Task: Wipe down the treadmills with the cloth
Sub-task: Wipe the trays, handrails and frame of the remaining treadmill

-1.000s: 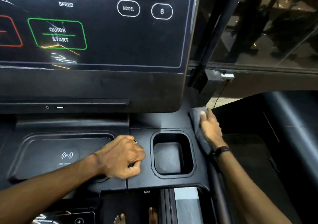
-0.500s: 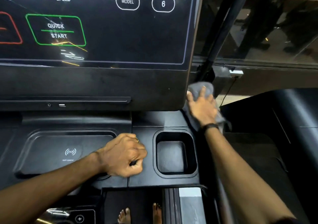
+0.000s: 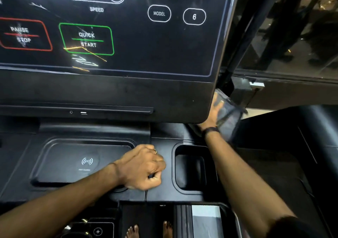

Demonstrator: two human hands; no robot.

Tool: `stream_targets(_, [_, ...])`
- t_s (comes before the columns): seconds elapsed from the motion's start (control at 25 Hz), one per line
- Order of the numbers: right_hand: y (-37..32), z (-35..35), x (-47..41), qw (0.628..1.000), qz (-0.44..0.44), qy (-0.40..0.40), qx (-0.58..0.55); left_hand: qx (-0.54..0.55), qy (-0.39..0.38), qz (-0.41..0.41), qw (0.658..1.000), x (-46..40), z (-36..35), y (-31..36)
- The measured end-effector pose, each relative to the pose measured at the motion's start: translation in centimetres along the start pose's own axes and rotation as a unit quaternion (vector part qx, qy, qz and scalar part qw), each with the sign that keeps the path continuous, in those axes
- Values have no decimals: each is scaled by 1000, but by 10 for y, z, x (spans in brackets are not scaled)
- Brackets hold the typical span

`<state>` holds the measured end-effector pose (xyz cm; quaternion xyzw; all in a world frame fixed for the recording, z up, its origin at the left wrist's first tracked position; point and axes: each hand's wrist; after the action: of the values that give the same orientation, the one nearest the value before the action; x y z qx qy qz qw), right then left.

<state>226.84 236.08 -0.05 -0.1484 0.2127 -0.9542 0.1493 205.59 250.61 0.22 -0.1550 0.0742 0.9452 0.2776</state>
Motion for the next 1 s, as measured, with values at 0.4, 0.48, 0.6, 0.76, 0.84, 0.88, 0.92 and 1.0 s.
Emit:
stream_targets(0.4, [-38,-37,50,989,88,96,62,-69,111,-22,991,10,29,-13])
stream_targets(0.48, [-54,-49,99,983,112,118,90,-67,129,-18,989,9,52,-21])
stream_targets(0.6, [-30,-48,219,968,240,52,52,-61,146,-16,987,15,76,-29])
stream_targets(0.76, [-21,-60,228,969,226,51,88,-41,136,-12,990,22,71,-21])
stream_targets(0.84, [-55,-63,200,986,143,52,68,-31,143,-12,989,8,63,-16])
stream_targets(0.88, [-64,-64,197,988,132,54,63,-28,151,-17,988,-1,60,-12])
stream_targets(0.92, [-61,-68,201,983,158,57,71,-26,154,-24,987,-9,58,-7])
stream_targets(1.0, [-23,-62,232,959,260,23,108,-17,154,-29,987,-17,57,-5])
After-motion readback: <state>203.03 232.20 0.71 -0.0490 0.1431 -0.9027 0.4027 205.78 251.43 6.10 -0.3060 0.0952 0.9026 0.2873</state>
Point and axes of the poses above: each hand's wrist, its own x-axis away from the middle knuckle, its own z-axis out of the back of the hand, y = z × x, and after that the axes turned 7 degrees about -x, right-handed
